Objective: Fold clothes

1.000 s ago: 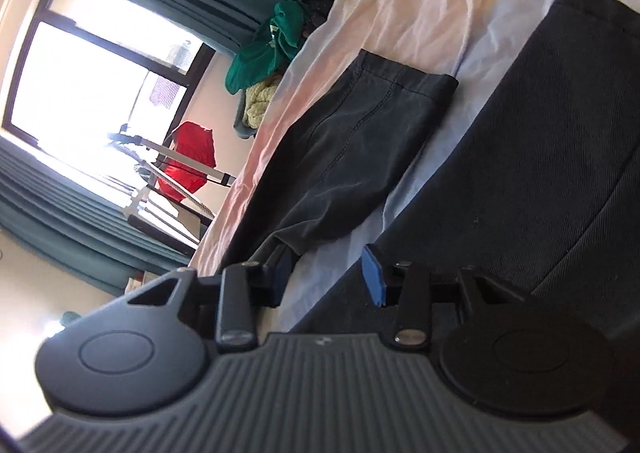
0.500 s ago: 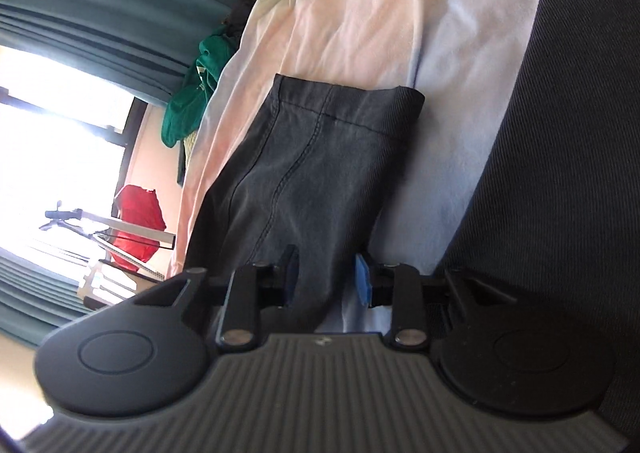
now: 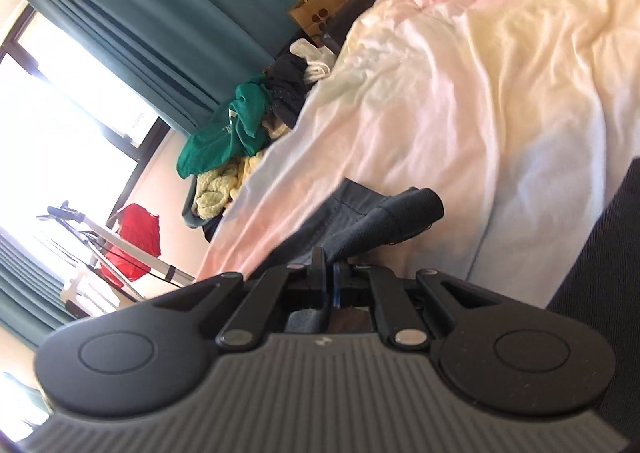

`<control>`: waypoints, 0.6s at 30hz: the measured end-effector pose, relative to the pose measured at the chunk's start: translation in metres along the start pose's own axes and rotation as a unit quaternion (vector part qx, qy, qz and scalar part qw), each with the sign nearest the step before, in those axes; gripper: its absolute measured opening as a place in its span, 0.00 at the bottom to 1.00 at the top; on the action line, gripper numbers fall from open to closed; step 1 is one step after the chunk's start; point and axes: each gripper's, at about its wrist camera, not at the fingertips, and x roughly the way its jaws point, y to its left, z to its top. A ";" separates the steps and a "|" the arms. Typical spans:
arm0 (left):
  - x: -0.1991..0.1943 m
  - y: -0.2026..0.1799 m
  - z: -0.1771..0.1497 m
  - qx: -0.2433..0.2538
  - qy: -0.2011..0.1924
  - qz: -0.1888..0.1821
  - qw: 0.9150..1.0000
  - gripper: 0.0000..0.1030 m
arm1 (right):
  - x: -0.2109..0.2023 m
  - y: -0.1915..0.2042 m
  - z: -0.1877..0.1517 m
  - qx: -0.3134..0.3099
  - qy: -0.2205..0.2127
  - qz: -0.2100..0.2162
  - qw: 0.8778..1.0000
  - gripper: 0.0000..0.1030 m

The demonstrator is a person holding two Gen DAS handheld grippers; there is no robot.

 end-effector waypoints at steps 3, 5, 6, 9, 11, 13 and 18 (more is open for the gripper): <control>-0.006 -0.001 0.003 0.002 -0.013 -0.005 1.000 0.97 | -0.008 0.002 0.030 -0.006 -0.017 0.001 1.000 0.06; -0.005 -0.001 0.004 0.000 -0.009 -0.009 1.000 0.97 | -0.012 -0.010 0.035 -0.022 -0.015 -0.011 1.000 0.06; -0.003 -0.001 0.004 -0.001 -0.005 -0.011 1.000 0.97 | -0.012 -0.023 0.032 -0.020 -0.010 -0.020 1.000 0.06; 0.001 0.002 0.005 -0.010 0.008 -0.012 1.000 0.97 | -0.010 -0.064 0.019 -0.013 0.010 -0.049 0.999 0.06; 0.002 0.006 0.005 -0.021 0.013 -0.015 1.000 0.97 | -0.009 -0.095 0.001 0.001 0.026 -0.070 0.997 0.06; 0.001 0.011 0.004 -0.031 0.015 -0.015 0.999 0.97 | -0.009 -0.115 -0.013 0.013 0.034 -0.078 0.996 0.06; 0.001 0.016 0.004 -0.039 0.017 -0.014 0.999 0.97 | -0.017 -0.090 0.001 0.012 0.011 -0.059 0.998 0.06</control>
